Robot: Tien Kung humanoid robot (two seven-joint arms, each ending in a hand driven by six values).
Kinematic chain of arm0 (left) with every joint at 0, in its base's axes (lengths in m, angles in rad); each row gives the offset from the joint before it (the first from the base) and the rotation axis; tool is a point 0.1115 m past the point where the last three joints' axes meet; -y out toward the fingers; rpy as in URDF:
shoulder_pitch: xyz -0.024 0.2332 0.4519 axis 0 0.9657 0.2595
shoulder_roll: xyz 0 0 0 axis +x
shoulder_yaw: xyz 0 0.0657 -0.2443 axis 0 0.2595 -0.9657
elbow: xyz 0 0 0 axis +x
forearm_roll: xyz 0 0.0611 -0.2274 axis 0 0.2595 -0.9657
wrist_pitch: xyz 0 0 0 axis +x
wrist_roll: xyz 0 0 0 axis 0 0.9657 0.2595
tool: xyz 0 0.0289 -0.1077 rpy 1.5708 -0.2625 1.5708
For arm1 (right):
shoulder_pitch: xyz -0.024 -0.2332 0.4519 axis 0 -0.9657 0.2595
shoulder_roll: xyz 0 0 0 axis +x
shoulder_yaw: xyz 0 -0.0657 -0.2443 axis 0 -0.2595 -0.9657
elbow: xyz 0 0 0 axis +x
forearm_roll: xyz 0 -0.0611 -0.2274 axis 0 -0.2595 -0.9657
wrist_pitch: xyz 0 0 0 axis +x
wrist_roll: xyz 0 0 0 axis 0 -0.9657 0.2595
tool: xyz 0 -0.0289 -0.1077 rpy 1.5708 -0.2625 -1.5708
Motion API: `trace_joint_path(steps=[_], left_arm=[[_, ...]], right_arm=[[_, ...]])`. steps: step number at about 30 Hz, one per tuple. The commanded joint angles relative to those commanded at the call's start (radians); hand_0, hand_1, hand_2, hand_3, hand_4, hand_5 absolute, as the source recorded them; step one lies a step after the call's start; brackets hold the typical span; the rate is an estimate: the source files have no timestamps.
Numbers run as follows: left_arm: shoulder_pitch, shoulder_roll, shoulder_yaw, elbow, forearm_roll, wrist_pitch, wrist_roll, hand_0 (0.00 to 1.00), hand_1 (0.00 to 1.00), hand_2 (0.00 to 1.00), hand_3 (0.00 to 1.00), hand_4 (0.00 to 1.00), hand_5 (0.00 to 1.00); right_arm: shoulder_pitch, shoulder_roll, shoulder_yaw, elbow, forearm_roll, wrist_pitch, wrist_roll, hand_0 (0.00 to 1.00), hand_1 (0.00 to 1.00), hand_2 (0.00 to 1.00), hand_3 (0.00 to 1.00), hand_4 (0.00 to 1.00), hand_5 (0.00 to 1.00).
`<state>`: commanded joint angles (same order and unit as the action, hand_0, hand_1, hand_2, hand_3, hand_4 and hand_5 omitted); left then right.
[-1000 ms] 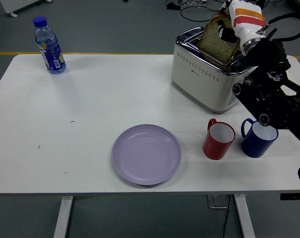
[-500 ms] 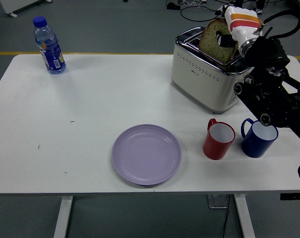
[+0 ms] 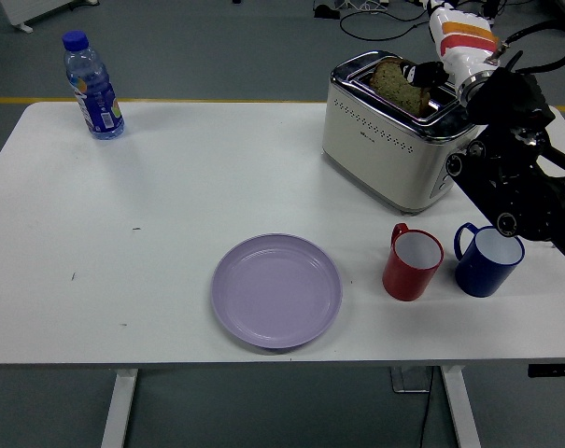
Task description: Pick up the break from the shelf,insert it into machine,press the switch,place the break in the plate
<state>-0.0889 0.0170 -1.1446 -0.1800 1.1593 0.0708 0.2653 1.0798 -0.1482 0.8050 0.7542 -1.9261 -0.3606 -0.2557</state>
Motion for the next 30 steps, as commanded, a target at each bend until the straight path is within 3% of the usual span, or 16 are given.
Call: trace_joint_path(steps=[4,5,7,9,10,11,16,17,22,23,28,29,30], left_arm=[[0.003,0.0,-0.002,0.0,0.0,0.0,-0.002,0.669,0.607,0.736,0.708,0.537,0.998],[0.003,-0.001,-0.003,0.0,0.001,0.0,-0.002,0.67,0.607,0.735,0.707,0.534,0.998],[0.004,-0.001,-0.004,0.0,0.003,0.0,-0.002,0.67,0.607,0.735,0.707,0.534,0.998],[0.005,-0.001,-0.005,0.0,0.004,0.0,-0.004,0.67,0.607,0.735,0.707,0.534,0.998],[0.005,-0.001,-0.005,0.0,0.003,0.0,-0.004,0.67,0.607,0.735,0.707,0.534,0.998],[0.006,-0.001,-0.005,0.0,0.001,0.001,-0.006,0.668,0.607,0.736,0.706,0.533,0.998],[0.01,-0.002,-0.011,0.0,0.005,0.001,-0.007,0.668,0.607,0.736,0.706,0.533,0.998],[0.01,-0.002,-0.011,0.0,0.006,0.001,-0.007,0.669,0.607,0.734,0.708,0.532,0.998],[0.014,-0.006,-0.013,0.0,0.009,0.001,-0.007,0.669,0.607,0.734,0.708,0.532,0.998],[0.014,-0.006,-0.013,0.0,0.008,0.001,-0.007,0.67,0.612,0.735,0.707,0.531,0.998],[0.016,-0.008,-0.015,0.0,0.01,0.001,-0.008,0.67,0.612,0.735,0.707,0.531,0.998],[0.016,-0.009,-0.015,0.0,0.01,0.002,-0.008,0.669,0.613,0.735,0.707,0.53,0.998],[0.017,-0.009,-0.016,0.0,0.01,0.002,-0.009,0.669,0.613,0.735,0.707,0.53,0.998]], right_arm=[[-0.043,-0.063,0.032,0.096,0.02,-0.121,-0.005,0.808,0.761,0.888,0.892,0.758,0.15],[-0.052,-0.075,0.038,0.116,0.02,-0.14,-0.012,0.678,0.654,0.762,0.813,0.614,0.123],[-0.065,-0.097,0.047,0.151,0.02,-0.17,-0.024,0.678,0.654,0.762,0.813,0.614,0.123],[-0.1,-0.143,0.068,0.212,0.025,-0.212,-0.062,0.678,0.654,0.762,0.813,0.614,0.123],[-0.108,-0.157,0.072,0.233,0.027,-0.22,-0.07,0.678,0.654,0.762,0.813,0.614,0.123],[-0.127,-0.182,0.078,0.261,0.041,-0.225,-0.08,0.383,0.452,0.552,0.743,0.45,0.049],[-0.192,-0.251,0.092,0.329,0.068,-0.24,-0.076,0.383,0.452,0.552,0.743,0.45,0.049],[-0.198,-0.256,0.093,0.333,0.069,-0.242,-0.074,0.252,0.372,0.458,0.7,0.435,0.07],[-0.267,-0.303,0.099,0.375,0.099,-0.267,-0.052,0.252,0.372,0.458,0.7,0.435,0.07],[-0.273,-0.307,0.098,0.379,0.103,-0.268,-0.051,0.182,0.319,0.407,0.666,0.419,0.065],[-0.346,-0.354,0.099,0.431,0.141,-0.256,-0.043,0.182,0.319,0.407,0.666,0.419,0.065],[-0.361,-0.362,0.101,0.438,0.144,-0.245,-0.03,0.178,0.274,0.368,0.62,0.431,0.002],[-0.374,-0.368,0.101,0.441,0.143,-0.235,-0.02,0.178,0.274,0.368,0.62,0.431,0.002]])
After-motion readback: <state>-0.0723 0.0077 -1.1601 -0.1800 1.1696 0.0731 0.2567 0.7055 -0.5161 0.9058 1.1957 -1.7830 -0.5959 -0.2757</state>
